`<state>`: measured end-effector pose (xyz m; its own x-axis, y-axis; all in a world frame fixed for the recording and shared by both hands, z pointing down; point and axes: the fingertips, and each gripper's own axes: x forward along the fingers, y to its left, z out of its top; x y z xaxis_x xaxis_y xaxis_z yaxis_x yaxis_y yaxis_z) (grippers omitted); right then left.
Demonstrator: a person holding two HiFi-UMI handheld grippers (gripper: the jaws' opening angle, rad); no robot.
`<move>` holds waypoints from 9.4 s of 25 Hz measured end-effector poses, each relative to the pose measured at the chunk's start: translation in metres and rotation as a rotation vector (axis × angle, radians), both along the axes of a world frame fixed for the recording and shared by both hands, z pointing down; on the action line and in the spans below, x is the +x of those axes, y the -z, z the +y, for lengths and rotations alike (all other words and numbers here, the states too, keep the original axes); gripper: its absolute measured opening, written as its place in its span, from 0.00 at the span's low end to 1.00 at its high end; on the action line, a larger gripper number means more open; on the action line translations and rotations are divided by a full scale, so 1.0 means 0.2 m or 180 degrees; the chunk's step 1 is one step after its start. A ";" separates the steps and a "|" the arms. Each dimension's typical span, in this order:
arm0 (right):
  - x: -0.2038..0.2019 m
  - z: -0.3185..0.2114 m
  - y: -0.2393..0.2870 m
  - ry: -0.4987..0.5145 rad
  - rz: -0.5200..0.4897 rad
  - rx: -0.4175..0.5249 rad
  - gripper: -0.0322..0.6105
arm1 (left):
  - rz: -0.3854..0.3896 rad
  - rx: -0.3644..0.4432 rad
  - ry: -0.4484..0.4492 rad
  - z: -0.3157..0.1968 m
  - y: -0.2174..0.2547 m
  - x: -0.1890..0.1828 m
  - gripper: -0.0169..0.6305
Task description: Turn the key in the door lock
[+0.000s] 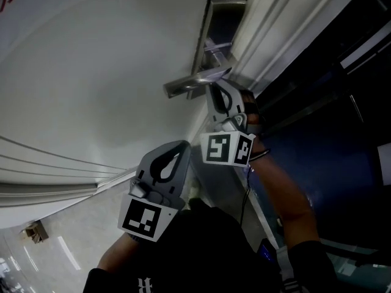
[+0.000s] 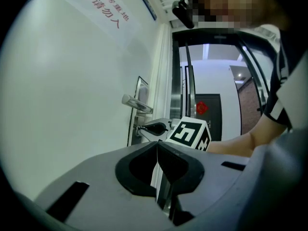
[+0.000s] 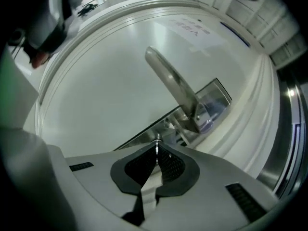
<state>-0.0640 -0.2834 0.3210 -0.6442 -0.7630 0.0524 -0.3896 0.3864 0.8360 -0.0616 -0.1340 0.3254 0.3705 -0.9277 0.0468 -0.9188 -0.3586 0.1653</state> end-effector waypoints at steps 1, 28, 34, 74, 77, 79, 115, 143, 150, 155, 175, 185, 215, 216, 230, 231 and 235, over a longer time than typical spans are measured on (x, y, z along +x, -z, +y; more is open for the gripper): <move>0.00 0.00 0.00 -0.0003 -0.0209 -0.0196 0.08 | -0.0008 -0.0002 -0.0005 0.00 0.00 0.00 0.04; 0.11 -0.10 -0.08 0.0482 -0.4863 -0.4821 0.08 | -0.0099 -0.0008 -0.0024 0.01 0.00 0.00 0.04; 0.10 -0.10 -0.08 0.0741 -0.5446 -0.5390 0.09 | -0.0102 -0.0011 -0.0029 0.01 0.00 0.01 0.04; 0.11 0.17 0.00 0.0400 0.0663 0.0800 0.12 | -0.0069 -0.0015 -0.0017 0.02 -0.01 0.00 0.04; 0.08 0.14 -0.06 0.0305 0.1107 0.1263 0.17 | -0.0057 -0.0027 -0.0012 0.02 -0.02 0.00 0.04; 0.07 0.11 -0.08 0.0243 0.1203 0.1395 0.18 | -0.0046 -0.0039 -0.0010 0.01 -0.02 0.00 0.04; 0.05 -0.06 0.01 0.0153 -0.2398 -0.2322 0.08 | -0.0103 -0.0051 -0.0024 0.03 -0.03 -0.01 0.04; 0.10 -0.09 -0.04 0.0984 -0.5128 -0.5172 0.12 | -0.0082 -0.0024 -0.0062 0.04 -0.02 0.00 0.04; 0.18 -0.05 -0.01 0.1040 -0.5038 -0.5022 0.12 | -0.0045 -0.0017 -0.0072 0.05 -0.02 0.00 0.04; 0.23 -0.05 0.00 0.0958 -0.4586 -0.4744 0.12 | -0.0034 -0.0002 -0.0099 0.04 -0.02 0.01 0.04; 0.15 0.18 0.08 0.0752 -0.0317 -0.0855 0.12 | -0.0091 0.0073 -0.0104 -0.01 0.02 0.07 0.04; 0.08 0.12 -0.06 0.0528 0.1754 0.1412 0.14 | -0.0066 0.0171 -0.0023 -0.09 0.09 0.08 0.04; 0.01 0.00 -0.04 0.0034 0.0986 0.0894 0.11 | -0.0038 0.0186 0.0000 -0.10 0.09 0.04 0.04; 0.01 0.00 -0.03 0.0015 0.0909 0.0832 0.11 | -0.0039 0.0187 -0.0003 -0.10 0.09 0.05 0.04; 0.05 -0.04 -0.02 0.0016 -0.1928 -0.1936 0.08 | -0.0092 0.0176 -0.0003 -0.06 0.09 0.04 0.04; 0.06 -0.05 -0.02 0.0042 -0.2278 -0.2285 0.08 | -0.0093 0.0178 0.0002 -0.06 0.09 0.04 0.04; 0.08 -0.07 -0.04 0.0165 -0.3517 -0.3541 0.08 | -0.0099 0.0185 0.0027 -0.05 0.10 0.03 0.04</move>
